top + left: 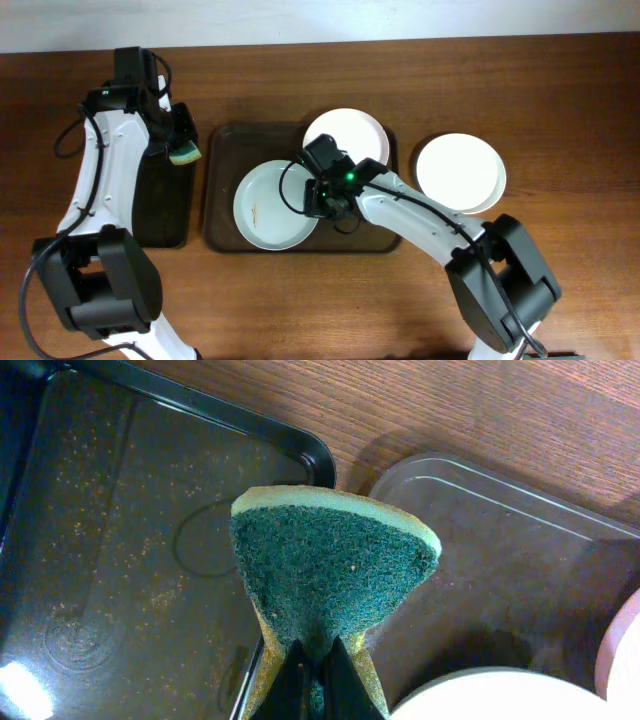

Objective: Clean dirty plates on tray and stack at the side
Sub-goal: 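Move the right gripper back to grip the bottom plate on the tray, then scrub the bottom plate with the sponge in the left gripper, then lift the bottom plate with the right gripper and stack it on the side plate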

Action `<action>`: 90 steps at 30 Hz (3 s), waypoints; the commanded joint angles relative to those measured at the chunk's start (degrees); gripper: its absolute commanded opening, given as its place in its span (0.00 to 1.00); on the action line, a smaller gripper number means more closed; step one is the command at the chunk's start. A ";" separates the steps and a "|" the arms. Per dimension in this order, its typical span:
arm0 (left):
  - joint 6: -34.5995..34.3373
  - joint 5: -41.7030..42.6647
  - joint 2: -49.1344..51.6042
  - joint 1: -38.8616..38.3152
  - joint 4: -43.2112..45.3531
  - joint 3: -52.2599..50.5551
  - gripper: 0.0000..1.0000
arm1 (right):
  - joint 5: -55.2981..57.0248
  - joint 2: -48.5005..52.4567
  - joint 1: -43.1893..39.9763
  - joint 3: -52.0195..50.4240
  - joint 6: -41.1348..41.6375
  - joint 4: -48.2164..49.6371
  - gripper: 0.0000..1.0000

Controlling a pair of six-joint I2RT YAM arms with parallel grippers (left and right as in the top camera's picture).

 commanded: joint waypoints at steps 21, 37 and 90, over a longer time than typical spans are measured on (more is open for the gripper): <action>11.02 3.69 -0.13 -6.69 -2.60 -6.88 0.01 | -3.50 7.65 -2.34 0.52 3.72 7.30 0.04; 21.59 9.03 0.81 -13.46 25.99 -29.64 0.01 | -5.86 7.91 -3.02 0.52 3.63 7.32 0.04; 5.62 6.95 2.12 -7.50 21.33 -13.53 0.01 | -7.41 1.73 -4.20 12.07 -10.49 -12.15 0.04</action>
